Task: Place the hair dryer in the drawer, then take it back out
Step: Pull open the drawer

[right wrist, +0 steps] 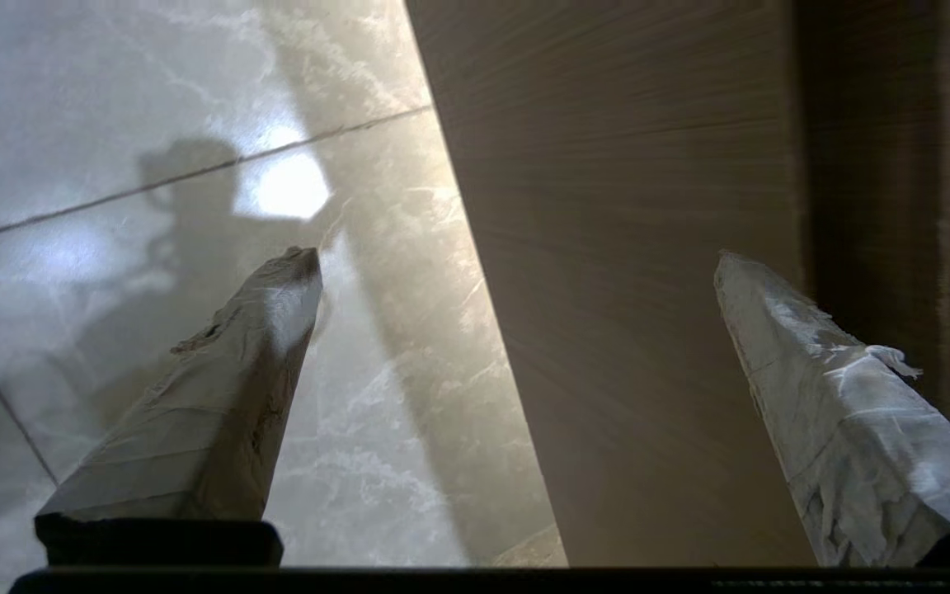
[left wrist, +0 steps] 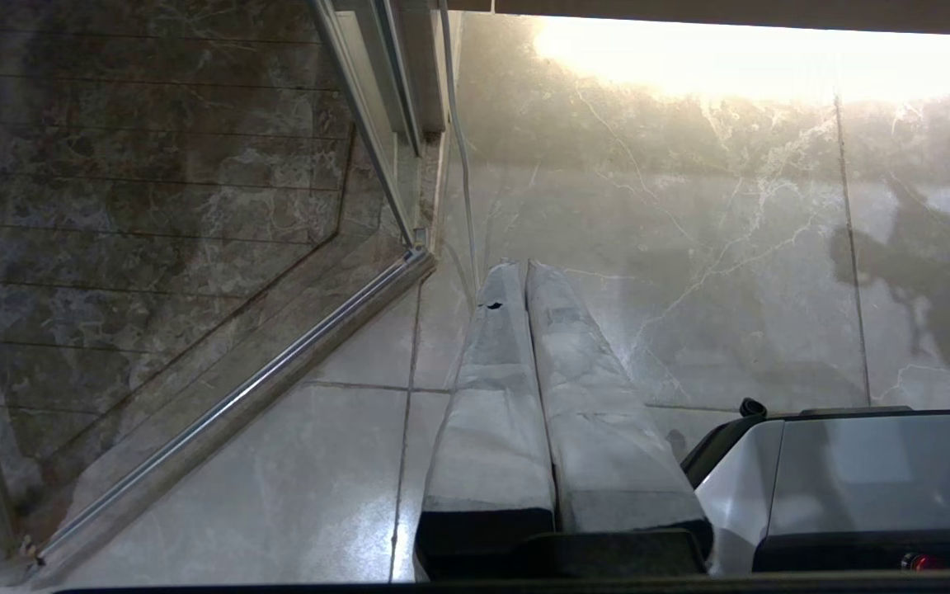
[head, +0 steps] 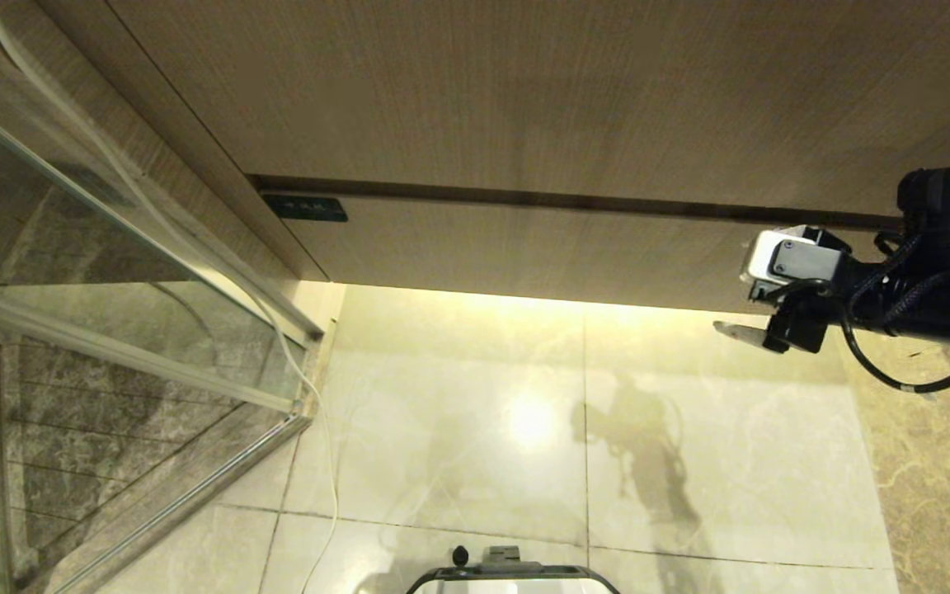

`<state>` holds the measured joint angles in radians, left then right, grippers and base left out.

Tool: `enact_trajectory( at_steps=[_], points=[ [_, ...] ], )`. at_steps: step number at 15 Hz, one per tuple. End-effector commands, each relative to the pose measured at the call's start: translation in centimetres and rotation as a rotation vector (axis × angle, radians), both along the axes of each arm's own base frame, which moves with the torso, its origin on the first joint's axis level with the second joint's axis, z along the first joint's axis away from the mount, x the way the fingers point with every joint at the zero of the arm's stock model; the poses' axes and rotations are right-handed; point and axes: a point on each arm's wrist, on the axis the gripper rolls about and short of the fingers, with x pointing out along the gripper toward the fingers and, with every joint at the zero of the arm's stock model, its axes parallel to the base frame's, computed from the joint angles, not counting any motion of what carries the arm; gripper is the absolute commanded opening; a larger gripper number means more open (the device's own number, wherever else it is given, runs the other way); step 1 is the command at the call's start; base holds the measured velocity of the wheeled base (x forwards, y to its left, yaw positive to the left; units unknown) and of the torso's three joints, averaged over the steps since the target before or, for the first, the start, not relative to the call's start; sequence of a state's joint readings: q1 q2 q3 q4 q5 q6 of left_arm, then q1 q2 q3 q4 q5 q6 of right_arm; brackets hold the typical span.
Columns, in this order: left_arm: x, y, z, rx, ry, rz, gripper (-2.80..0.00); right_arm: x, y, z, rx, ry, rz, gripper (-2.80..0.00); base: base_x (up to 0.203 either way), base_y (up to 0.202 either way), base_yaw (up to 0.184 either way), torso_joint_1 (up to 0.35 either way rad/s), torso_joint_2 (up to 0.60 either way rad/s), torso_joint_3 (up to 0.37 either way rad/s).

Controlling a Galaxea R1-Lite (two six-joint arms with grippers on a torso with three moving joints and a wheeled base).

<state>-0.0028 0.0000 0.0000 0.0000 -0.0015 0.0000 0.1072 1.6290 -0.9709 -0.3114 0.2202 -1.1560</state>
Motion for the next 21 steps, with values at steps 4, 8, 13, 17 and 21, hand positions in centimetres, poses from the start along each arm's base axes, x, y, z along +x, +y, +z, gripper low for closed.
enact_trajectory(
  at_steps=[4, 8, 13, 17, 21],
  points=[
    [0.0, 0.0, 0.0, 0.000, 0.000, 0.000, -2.80, 0.3, 0.1, 0.8, 0.037, -0.097, -0.001, 0.00, 0.000, 0.000, 0.000, 0.000, 0.00, 0.000],
    [0.0, 0.0, 0.0, 0.000, 0.002, 0.001, -2.80, 1.0, 0.2, 0.4, 0.041, -0.124, 0.008, 0.00, 0.000, 0.000, 0.000, 0.000, 0.00, 0.000],
    [0.0, 0.0, 0.0, 0.000, 0.001, 0.001, -2.80, 2.2, 0.3, -0.7, 0.032, -0.096, 0.011, 0.00, 0.000, 0.000, 0.000, 0.000, 0.00, 0.000],
    [0.0, 0.0, 0.0, 0.000, 0.002, 0.000, -2.80, 4.1, 0.6, -0.5, 0.041, -0.158, 0.025, 0.00, 0.000, 0.000, 0.000, 0.000, 0.00, 0.000],
    [0.0, 0.0, 0.0, 0.000, 0.000, 0.000, -2.80, 4.7, 0.7, -1.2, 0.043, -0.147, 0.038, 0.00, 0.000, 0.000, 0.000, 0.000, 0.00, 0.000]
  ],
)
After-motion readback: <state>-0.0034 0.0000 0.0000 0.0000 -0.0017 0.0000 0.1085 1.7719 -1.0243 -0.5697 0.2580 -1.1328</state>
